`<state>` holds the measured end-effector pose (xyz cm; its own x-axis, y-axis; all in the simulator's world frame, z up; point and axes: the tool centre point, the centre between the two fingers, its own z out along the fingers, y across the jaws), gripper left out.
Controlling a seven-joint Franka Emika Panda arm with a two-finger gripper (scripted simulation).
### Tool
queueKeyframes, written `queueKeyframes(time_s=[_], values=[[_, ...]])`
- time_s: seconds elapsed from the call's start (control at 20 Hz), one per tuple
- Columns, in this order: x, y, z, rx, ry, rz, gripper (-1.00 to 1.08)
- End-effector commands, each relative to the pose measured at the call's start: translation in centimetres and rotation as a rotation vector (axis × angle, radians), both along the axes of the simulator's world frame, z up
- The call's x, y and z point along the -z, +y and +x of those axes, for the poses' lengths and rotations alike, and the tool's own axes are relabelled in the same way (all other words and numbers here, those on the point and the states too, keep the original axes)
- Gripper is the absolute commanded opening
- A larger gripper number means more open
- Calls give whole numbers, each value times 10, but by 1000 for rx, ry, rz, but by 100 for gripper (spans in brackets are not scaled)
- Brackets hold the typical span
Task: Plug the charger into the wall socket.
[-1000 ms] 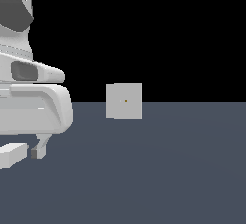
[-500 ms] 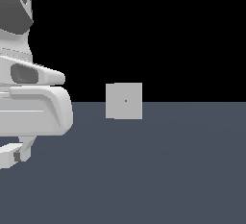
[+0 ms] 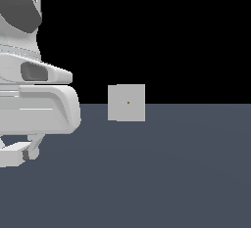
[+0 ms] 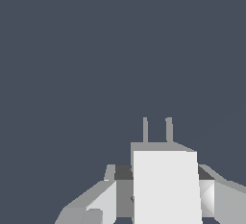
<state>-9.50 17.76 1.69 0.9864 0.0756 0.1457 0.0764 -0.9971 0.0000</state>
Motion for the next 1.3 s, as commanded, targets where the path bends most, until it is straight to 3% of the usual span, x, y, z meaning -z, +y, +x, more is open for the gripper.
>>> queueKeyframes(time_s=[0.0,0.8,1.25], values=[[-5,-10,6,17,-1,0,-100],[-73,-144,60,230,-1,2,-100],[-83,-166,67,264,-1,1,-100]])
